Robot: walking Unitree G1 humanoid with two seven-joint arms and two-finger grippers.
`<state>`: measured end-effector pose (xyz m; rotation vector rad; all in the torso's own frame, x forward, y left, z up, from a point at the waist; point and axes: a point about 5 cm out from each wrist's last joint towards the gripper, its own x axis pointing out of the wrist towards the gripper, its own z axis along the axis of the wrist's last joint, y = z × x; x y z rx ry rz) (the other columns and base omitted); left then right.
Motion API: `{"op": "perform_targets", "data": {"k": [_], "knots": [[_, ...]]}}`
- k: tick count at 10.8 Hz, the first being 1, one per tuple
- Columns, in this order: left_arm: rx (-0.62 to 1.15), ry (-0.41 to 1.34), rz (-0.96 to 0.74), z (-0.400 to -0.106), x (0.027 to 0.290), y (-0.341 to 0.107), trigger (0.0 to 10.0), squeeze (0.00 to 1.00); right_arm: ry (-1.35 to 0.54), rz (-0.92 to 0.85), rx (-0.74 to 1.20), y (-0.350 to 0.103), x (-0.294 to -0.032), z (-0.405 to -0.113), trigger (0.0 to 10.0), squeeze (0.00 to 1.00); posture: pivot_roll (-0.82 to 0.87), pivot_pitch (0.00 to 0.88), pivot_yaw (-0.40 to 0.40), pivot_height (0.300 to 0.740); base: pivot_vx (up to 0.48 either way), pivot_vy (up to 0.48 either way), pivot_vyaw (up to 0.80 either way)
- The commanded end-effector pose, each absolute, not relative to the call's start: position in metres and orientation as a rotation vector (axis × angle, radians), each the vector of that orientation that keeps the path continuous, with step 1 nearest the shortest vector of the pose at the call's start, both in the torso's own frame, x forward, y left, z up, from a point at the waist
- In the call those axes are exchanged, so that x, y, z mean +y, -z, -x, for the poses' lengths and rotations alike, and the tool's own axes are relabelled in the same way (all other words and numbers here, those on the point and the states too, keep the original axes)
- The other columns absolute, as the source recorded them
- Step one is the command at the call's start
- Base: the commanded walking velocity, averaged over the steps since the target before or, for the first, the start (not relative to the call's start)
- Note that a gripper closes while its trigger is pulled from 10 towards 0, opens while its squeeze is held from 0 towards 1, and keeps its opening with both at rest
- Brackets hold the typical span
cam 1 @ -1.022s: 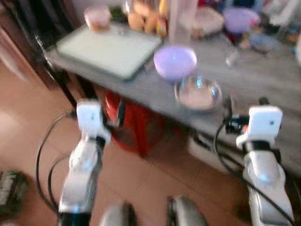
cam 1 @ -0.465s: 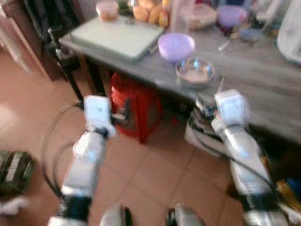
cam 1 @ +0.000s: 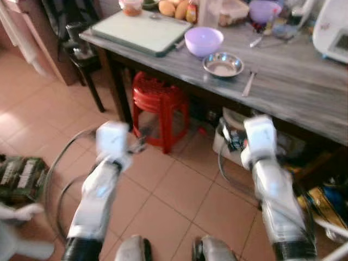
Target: Setting the table
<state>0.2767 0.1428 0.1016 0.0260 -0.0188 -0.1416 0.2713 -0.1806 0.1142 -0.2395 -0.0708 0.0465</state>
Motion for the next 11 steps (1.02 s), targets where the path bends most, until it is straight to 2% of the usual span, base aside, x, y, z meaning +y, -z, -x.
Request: {"op": "perform_targets", "data": {"k": [1,3,4,5,7,10,11], "knots": [[-0.041,0.083,-0.013,-0.270,0.147,-0.103,10.0,0.00,0.022,0.261,-0.106,-0.120,-0.192,-0.263,10.0,0.00,-0.07,0.132,0.036,0.740,0.000,0.000,0.00],[-0.008,-0.023,-0.013,-0.256,0.167,-0.092,10.0,0.00,0.085,0.256,-0.050,-0.105,-0.200,-0.241,10.0,0.00,-0.07,0.134,0.032,0.740,0.000,0.000,0.00],[-0.025,-0.043,-0.020,-0.255,0.171,-0.095,10.0,0.00,0.041,0.194,-0.017,-0.094,-0.195,-0.236,10.0,0.00,-0.06,0.125,0.028,0.740,0.000,0.000,0.00],[-0.033,-0.047,-0.020,-0.260,0.171,-0.096,10.0,0.00,0.018,0.152,-0.010,-0.092,-0.192,-0.240,10.0,0.00,-0.05,0.118,0.026,0.740,0.000,0.000,0.00],[-0.060,-0.011,-0.022,-0.267,0.166,-0.108,10.0,0.00,-0.012,0.189,-0.009,-0.098,-0.179,-0.250,10.0,0.00,-0.07,0.171,0.024,0.740,0.000,0.000,0.00],[-0.017,-0.010,-0.010,-0.277,0.162,-0.097,10.0,0.00,0.076,0.263,-0.037,-0.103,-0.195,-0.261,10.0,0.00,-0.07,0.073,0.050,0.740,0.000,0.000,0.00],[-0.063,-0.004,0.007,-0.285,0.161,-0.110,10.0,0.00,0.039,0.187,-0.095,-0.117,-0.193,-0.265,10.0,0.00,-0.07,0.075,0.050,0.740,0.000,0.000,0.00]]}}
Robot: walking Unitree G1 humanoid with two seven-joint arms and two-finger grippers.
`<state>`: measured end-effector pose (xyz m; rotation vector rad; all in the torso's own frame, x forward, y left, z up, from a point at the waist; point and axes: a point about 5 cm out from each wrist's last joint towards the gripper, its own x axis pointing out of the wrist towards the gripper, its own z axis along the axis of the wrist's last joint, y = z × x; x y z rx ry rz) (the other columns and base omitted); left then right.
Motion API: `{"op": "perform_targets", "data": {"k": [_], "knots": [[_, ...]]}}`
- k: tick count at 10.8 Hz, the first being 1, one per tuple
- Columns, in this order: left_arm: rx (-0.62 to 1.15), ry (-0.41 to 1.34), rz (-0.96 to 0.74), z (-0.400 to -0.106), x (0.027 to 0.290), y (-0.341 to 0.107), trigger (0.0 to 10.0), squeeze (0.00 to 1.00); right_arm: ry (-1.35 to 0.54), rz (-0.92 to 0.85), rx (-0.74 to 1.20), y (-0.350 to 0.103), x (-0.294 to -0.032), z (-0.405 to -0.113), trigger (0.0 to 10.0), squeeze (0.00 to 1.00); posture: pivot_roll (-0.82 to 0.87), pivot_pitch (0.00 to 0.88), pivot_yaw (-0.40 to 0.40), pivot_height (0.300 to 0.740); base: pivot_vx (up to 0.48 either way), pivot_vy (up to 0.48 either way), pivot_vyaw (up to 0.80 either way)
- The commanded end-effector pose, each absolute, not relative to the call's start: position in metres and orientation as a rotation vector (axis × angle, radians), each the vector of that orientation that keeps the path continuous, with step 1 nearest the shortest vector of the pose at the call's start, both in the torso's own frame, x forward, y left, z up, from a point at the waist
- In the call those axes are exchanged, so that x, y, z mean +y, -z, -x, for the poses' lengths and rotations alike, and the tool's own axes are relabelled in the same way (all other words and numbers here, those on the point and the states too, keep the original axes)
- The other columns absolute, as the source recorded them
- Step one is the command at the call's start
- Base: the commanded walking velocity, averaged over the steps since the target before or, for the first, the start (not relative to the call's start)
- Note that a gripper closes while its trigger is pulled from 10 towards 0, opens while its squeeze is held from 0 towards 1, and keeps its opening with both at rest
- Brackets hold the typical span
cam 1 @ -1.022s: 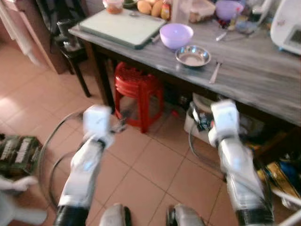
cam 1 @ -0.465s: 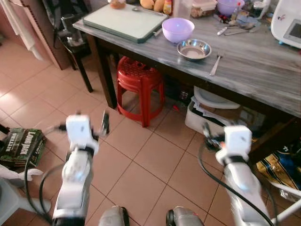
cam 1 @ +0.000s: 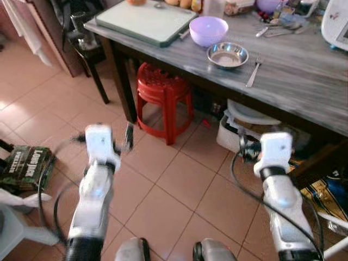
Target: Setting the table
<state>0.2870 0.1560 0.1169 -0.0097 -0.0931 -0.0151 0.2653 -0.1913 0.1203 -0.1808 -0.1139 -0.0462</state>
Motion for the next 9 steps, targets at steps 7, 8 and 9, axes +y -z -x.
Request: {"op": "perform_targets", "data": {"k": [7,8,9], "knots": [[-0.083,-0.034,-0.003,-0.244,0.160,-0.117,10.0,0.00,0.063,0.157,-0.132,-0.125,-0.191,-0.239,10.0,0.00,-0.05,0.154,0.021,0.740,0.000,0.000,-0.23],[-0.075,-0.027,0.002,-0.242,0.160,-0.117,10.0,0.00,0.044,0.163,-0.132,-0.125,-0.191,-0.238,10.0,0.00,-0.05,0.159,0.007,0.740,0.000,0.000,-0.80],[-0.069,-0.017,-0.018,-0.241,0.160,-0.113,10.0,0.00,0.017,0.165,-0.132,-0.125,-0.188,-0.242,10.0,0.00,-0.05,0.168,-0.016,0.740,0.000,0.000,-0.80]]}}
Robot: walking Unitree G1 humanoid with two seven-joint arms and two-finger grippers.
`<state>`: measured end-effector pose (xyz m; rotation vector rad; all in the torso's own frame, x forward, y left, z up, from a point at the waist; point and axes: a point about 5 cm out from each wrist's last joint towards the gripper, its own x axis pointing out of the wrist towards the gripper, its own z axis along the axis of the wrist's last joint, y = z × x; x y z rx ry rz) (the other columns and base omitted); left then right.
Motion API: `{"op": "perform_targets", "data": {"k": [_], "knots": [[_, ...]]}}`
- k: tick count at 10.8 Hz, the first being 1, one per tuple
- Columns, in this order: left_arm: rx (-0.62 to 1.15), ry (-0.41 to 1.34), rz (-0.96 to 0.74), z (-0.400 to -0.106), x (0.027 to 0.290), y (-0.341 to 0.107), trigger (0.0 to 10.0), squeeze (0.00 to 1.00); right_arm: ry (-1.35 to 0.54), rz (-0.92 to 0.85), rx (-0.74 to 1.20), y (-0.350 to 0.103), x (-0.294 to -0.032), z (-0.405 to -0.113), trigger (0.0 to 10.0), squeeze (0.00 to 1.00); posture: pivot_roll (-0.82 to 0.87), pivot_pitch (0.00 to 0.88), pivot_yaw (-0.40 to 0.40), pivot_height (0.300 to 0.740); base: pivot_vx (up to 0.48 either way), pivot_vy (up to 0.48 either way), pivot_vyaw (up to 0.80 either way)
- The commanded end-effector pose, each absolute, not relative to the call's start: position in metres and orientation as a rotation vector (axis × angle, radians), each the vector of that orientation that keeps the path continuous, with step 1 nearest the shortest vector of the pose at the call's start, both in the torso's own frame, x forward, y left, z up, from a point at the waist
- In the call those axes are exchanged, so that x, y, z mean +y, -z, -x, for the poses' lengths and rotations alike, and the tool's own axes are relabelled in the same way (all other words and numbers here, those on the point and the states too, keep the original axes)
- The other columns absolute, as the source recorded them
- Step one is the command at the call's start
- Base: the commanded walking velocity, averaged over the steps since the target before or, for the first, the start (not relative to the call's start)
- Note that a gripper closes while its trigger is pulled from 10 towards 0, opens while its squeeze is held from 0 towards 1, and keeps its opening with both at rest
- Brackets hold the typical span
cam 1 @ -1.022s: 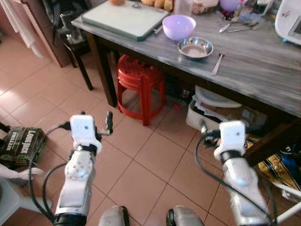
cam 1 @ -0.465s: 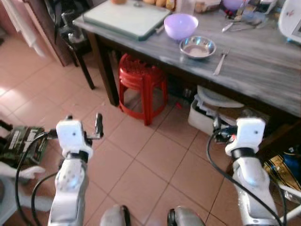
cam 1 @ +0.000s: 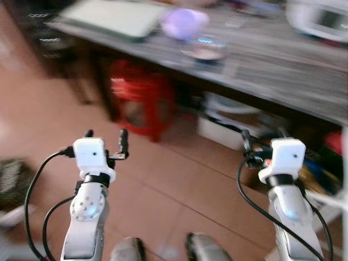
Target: Setting the table
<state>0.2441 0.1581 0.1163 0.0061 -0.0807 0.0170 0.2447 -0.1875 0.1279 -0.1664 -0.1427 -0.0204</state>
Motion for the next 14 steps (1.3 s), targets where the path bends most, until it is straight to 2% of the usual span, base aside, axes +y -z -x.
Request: {"op": "perform_targets", "data": {"k": [1,2,4,7,8,10,14], "knots": [[-0.056,-0.027,0.006,-0.244,0.159,-0.115,10.0,0.00,0.007,0.154,-0.141,-0.132,-0.185,-0.249,10.0,0.00,-0.04,0.196,-0.018,0.740,0.000,0.000,-0.80],[-0.058,0.000,0.025,-0.239,0.156,-0.118,10.0,0.00,0.011,0.150,-0.140,-0.133,-0.185,-0.246,10.0,0.00,-0.03,0.220,-0.016,0.740,0.000,0.000,-0.80],[-0.064,0.018,0.055,-0.238,0.154,-0.117,10.0,0.00,0.000,0.152,-0.191,-0.143,-0.179,-0.244,10.0,0.00,-0.03,0.198,-0.003,0.740,0.000,0.000,-0.40],[-0.077,0.015,0.048,-0.258,0.142,-0.111,10.0,0.00,-0.016,0.161,-0.179,-0.131,-0.176,-0.257,10.0,0.00,-0.02,0.054,-0.017,0.740,0.000,0.000,0.00],[-0.081,0.042,0.064,-0.270,0.136,-0.113,10.0,0.00,-0.046,0.162,-0.207,-0.137,-0.169,-0.270,10.0,0.00,-0.03,0.012,-0.021,0.740,0.000,0.000,0.00],[-0.083,0.065,0.069,-0.274,0.132,-0.112,10.0,0.00,-0.052,0.157,-0.217,-0.138,-0.166,-0.274,10.0,0.00,-0.03,0.000,-0.023,0.740,0.000,0.000,0.00],[-0.044,0.070,0.072,-0.260,0.134,-0.100,10.0,0.00,-0.035,0.153,-0.153,-0.117,-0.172,-0.253,10.0,0.00,-0.03,0.046,-0.014,0.740,0.000,0.000,-0.72]]}}
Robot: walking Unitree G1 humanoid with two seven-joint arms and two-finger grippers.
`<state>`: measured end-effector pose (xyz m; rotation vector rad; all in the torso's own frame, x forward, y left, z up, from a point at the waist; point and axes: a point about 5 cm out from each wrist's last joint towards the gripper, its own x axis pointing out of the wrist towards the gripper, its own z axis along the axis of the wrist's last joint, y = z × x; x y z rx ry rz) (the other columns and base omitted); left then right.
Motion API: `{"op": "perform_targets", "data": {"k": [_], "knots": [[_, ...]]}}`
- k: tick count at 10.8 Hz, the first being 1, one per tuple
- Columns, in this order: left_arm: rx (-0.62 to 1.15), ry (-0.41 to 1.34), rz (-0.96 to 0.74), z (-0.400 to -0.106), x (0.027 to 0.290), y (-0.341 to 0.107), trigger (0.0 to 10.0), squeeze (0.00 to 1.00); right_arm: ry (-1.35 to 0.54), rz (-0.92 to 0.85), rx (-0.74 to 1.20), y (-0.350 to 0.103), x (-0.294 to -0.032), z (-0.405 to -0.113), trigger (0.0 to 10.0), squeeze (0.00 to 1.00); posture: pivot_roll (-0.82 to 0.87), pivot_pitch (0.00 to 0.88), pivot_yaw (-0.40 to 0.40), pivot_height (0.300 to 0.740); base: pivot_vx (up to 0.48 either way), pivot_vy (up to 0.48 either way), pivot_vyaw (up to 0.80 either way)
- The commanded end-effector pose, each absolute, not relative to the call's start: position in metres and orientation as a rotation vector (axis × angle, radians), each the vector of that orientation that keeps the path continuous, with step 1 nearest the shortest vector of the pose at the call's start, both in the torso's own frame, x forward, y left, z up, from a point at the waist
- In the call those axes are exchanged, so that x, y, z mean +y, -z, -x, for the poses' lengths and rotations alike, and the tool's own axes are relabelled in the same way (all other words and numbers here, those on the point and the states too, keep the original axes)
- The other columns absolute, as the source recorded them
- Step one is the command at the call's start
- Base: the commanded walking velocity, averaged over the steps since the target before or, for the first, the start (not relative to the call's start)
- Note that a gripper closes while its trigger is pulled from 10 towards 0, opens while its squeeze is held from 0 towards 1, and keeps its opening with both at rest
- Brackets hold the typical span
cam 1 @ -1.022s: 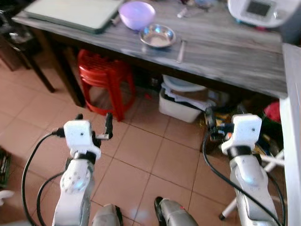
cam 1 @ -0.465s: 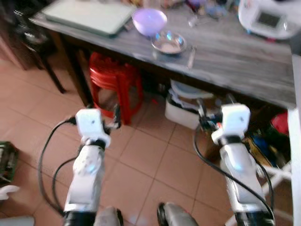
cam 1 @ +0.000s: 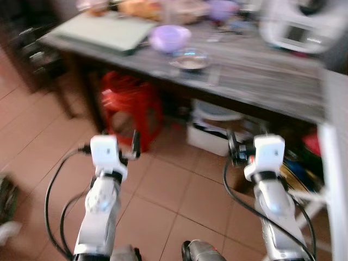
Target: Setting the table
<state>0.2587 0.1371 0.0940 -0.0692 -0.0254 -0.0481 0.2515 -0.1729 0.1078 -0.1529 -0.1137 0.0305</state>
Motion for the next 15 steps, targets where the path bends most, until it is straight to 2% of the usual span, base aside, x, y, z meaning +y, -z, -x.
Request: {"op": "perform_targets", "data": {"k": [1,10,13,15], "knots": [[-0.039,0.075,0.070,-0.258,0.134,-0.098,10.0,0.00,-0.030,0.150,-0.144,-0.114,-0.173,-0.250,10.0,0.00,-0.03,0.050,-0.013,0.740,0.000,0.000,-0.63],[-0.023,0.098,0.061,-0.256,0.132,-0.101,10.0,0.00,-0.047,0.166,-0.167,-0.122,-0.174,-0.262,10.0,0.00,-0.04,0.124,-0.009,0.740,-0.234,0.000,0.00],[-0.064,0.136,0.052,-0.258,0.132,-0.111,10.0,0.00,-0.045,0.166,-0.183,-0.128,-0.172,-0.267,10.0,0.00,-0.04,0.139,0.000,0.740,0.000,0.000,-0.69],[-0.075,0.153,0.056,-0.255,0.129,-0.114,10.0,0.00,-0.054,0.170,-0.192,-0.129,-0.169,-0.266,10.0,0.00,-0.04,0.159,-0.002,0.740,0.000,-0.308,-0.67]]}}
